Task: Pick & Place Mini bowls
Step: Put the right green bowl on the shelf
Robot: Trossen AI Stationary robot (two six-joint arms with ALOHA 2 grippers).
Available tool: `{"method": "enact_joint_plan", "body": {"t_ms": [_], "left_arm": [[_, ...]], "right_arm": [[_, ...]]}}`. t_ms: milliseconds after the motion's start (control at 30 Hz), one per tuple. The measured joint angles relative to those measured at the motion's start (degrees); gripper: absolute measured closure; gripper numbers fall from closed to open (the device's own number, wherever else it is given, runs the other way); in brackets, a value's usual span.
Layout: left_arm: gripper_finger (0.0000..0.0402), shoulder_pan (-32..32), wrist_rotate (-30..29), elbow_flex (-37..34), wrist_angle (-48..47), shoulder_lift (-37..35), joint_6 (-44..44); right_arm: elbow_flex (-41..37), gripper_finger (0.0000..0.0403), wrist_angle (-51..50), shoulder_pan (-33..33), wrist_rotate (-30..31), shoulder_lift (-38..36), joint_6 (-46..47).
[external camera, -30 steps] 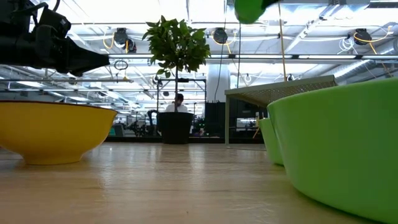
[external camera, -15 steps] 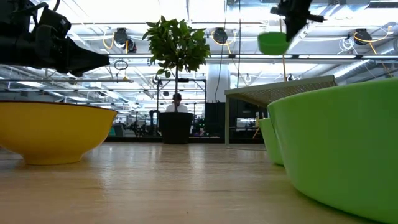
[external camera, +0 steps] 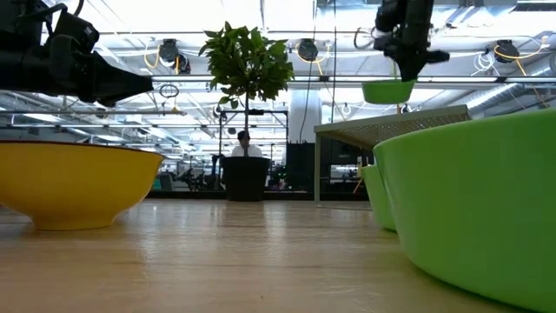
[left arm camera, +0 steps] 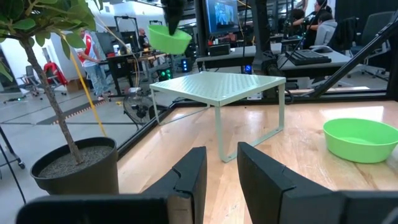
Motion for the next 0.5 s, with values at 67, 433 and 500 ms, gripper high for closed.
{"method": "enact_joint_plan", "body": {"t_ms": [67,433,500], "left_arm": [[0.0309,0.01,0.0,0.0,0.01,-0.01,0.01],[0.0309,-0.01,-0.02,0.0,0.01,-0.01,-0.01],[0.0309,0.02,-0.01,0.0,0.01,-0.01,-0.01]], "right_arm": [[-2.32,0.0403,0.0,-0.57,-0.57,0.22,-0.04],[-15.42,0.0403,1.49,-3.9,-4.32,0.17,-3.28],[-16.73,0.0403,1.33,-4.08,-4.98,0.15,-4.4]]}}
